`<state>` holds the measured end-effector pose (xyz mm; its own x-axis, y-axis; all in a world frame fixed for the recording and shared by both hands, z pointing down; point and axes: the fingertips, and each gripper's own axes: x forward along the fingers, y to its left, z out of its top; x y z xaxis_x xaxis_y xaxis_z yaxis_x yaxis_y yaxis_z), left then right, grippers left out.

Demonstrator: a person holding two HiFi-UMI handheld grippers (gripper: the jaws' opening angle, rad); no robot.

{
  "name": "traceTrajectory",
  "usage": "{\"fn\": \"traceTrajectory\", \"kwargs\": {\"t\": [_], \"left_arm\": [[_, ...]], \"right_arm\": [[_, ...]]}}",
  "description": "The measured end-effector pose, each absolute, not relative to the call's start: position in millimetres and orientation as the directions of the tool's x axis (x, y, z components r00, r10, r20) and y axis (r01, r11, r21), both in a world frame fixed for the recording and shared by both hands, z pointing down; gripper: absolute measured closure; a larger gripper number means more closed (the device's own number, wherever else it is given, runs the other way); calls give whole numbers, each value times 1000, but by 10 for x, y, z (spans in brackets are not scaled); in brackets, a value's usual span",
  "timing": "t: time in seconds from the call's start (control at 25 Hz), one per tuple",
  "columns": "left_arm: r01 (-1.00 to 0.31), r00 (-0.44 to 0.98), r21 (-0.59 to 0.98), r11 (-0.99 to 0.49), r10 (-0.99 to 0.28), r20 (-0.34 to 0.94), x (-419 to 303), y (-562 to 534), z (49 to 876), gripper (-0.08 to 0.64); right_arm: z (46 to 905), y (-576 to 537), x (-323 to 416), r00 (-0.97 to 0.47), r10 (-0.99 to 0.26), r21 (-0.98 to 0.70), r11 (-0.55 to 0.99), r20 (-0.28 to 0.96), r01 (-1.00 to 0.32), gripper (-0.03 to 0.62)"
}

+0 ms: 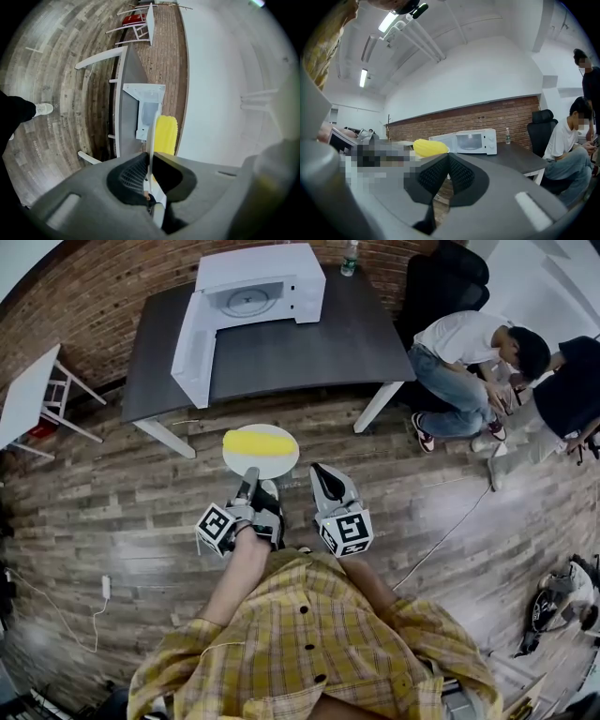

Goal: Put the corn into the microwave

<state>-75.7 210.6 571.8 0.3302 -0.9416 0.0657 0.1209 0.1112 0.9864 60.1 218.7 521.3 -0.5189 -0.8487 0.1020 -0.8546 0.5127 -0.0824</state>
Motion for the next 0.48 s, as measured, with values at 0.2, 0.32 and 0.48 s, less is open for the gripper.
{"fn": "traceTrajectory", "kwargs": {"t": [0.2,0.32,0.48], "left_arm": [[129,332,984,119,-941,70,-779,1768,5766,532],[145,326,983,110,-944,58,-799,1487,5718,531],[144,329,983,117,-942,64,-880,1150,5694,531]], "right_arm": [[5256,1856,614,-508,-854,-78,503,111,-861,589],[5277,1575,620,-500,-858,-84,493,117,-866,589],[5252,1217,547,-493,-862,-92,485,119,-870,589]]}}
